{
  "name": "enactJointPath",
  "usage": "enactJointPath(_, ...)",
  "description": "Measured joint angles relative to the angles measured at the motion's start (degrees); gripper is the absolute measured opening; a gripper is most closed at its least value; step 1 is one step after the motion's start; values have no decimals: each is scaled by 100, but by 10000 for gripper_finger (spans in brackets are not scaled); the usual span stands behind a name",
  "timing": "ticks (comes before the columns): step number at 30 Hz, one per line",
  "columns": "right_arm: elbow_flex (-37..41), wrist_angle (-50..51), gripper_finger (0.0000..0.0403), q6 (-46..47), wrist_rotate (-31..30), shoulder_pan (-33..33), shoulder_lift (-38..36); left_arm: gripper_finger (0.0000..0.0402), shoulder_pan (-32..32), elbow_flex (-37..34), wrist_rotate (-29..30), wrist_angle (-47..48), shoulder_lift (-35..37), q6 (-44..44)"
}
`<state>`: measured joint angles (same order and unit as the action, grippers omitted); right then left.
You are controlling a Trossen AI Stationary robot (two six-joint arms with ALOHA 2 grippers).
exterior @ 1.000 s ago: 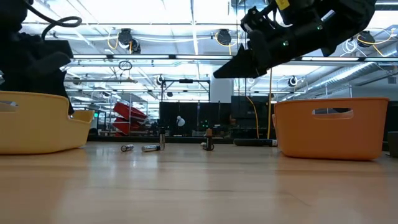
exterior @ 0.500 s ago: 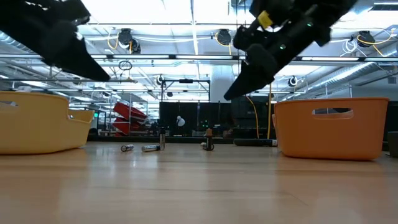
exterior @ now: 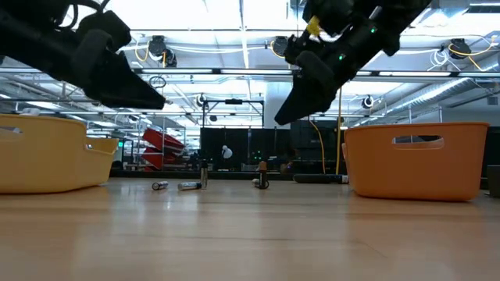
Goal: Sort batteries
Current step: Put the black battery into the orange bin
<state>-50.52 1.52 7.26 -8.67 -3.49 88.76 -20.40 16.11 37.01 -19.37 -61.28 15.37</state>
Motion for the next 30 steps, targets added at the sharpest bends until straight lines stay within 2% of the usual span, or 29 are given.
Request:
enactJointPath(3, 0, 5, 133, 88, 9, -148, 154, 218, 80, -234, -18, -800, 0, -240)
enactJointPath(6, -16, 16, 133, 108, 211, -327, 386, 218, 131, -338, -33, -1210, 0, -375)
enactJointPath(20, -1259, 681, 132, -606, 450, -661, 1827, 218, 131, -419, -38, -1330, 0, -483)
enactJointPath(27, -1381, 798, 130, -666, 612, -781, 2109, 218, 116, -419, -39, -1293, 0, -416)
enactJointPath(30, -1381, 779, 109, -749, 613, -814, 2183, 218, 116, -419, -39, -1273, 0, -392)
